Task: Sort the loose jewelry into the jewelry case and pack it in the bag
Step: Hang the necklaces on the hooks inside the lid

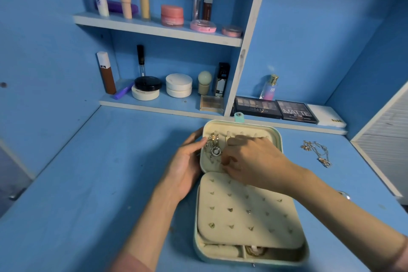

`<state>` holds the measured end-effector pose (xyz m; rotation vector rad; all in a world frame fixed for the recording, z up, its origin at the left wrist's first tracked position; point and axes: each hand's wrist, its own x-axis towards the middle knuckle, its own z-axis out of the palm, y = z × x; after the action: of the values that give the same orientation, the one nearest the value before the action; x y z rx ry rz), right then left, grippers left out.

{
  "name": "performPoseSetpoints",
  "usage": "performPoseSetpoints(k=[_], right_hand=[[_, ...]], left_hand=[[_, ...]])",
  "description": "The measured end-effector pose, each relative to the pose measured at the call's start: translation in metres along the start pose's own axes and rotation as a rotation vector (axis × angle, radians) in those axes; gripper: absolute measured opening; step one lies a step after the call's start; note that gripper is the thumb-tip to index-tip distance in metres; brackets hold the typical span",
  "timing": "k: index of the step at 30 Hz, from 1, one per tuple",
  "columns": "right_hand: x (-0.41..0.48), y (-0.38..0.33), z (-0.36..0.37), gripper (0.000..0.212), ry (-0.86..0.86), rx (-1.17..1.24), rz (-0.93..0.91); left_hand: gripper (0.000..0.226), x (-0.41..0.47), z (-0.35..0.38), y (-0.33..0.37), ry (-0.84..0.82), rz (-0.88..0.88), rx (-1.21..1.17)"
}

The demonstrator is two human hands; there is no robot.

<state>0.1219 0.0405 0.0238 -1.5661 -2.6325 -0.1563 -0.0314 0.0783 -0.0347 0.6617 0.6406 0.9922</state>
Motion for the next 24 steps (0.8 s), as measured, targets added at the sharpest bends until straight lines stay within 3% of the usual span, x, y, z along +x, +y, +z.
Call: performPoseSetpoints(k=[6,12,19,24], right_hand=[[0.005,0.002,-0.008,0.007,-0.029,0.088,0.083],[0.015,0.006,-0.013,0.013,0.172,0.183,0.218],[0.005,0.000,-0.003,0.009,-0.029,0.288,0.279],[0.005,-0.005,-0.002,0.004,-0.063,0.311,0.318]], left_hand=[[0.046,0.000,0.001,0.001,-0.015,0.011,-0.013],[0.046,0.000,0.001,0.001,-0.017,0.014,-0.030],[0.048,-0.001,0.000,0.001,-0.010,0.013,0.008],[0.050,-0.001,0.001,0.002,-0.013,0.000,0.010]])
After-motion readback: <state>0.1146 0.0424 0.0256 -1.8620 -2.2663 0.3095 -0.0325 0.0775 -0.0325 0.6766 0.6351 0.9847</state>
